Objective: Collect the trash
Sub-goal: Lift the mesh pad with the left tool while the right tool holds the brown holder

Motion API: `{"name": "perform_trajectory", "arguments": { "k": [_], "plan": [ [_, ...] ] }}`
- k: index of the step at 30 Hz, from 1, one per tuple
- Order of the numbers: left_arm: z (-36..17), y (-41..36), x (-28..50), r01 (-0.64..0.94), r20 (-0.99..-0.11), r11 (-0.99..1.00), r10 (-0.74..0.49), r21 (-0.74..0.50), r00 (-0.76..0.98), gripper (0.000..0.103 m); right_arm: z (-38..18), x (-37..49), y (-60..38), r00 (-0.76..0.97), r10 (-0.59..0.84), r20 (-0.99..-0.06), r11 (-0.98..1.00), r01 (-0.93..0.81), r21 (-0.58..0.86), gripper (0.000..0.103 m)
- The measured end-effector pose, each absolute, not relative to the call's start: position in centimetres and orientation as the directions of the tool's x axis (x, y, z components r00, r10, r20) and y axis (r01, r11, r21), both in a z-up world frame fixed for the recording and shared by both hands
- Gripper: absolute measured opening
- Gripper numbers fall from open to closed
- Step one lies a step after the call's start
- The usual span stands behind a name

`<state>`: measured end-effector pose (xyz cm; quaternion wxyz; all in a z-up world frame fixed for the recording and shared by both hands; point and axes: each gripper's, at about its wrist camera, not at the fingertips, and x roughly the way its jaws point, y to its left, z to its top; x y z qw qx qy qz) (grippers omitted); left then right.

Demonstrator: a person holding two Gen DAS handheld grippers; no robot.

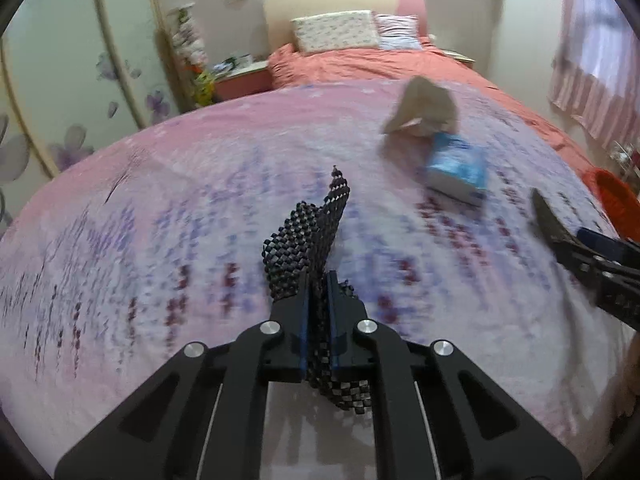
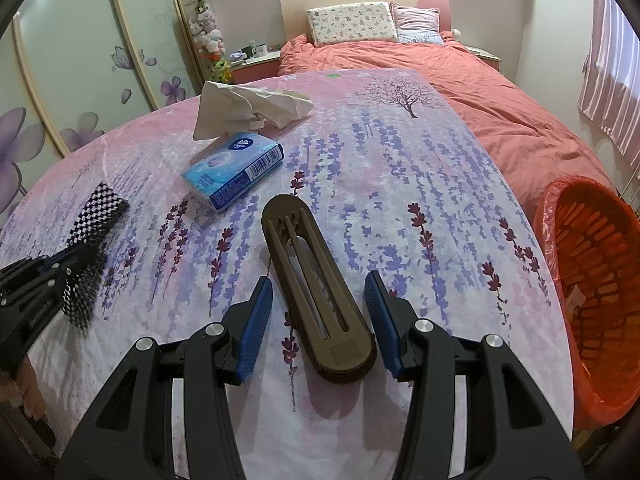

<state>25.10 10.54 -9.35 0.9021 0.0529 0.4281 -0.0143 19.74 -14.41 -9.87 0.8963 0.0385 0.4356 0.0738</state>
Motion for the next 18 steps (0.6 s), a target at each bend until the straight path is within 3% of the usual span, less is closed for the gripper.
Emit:
{"name": "perform_trajectory", "arguments": {
  "k": [14, 18],
  "plan": [
    [-9.9, 10.0, 25.4, 0.052, -0.774, 0.989, 0.074, 0.137, 0.629, 0.010, -9.9, 19.7, -14.4, 0.610, 0.168, -0.775, 0.986, -0.099, 0.136, 0.049],
    [-9.9, 10.8, 25.4, 0.044, -0.779, 0.996, 0.032, 0.075, 0.626, 0.011, -9.9, 19.7, -14.4, 0.610, 0.166, -0.775, 0.986, -0.099, 0.133, 0.049]
  ]
}}
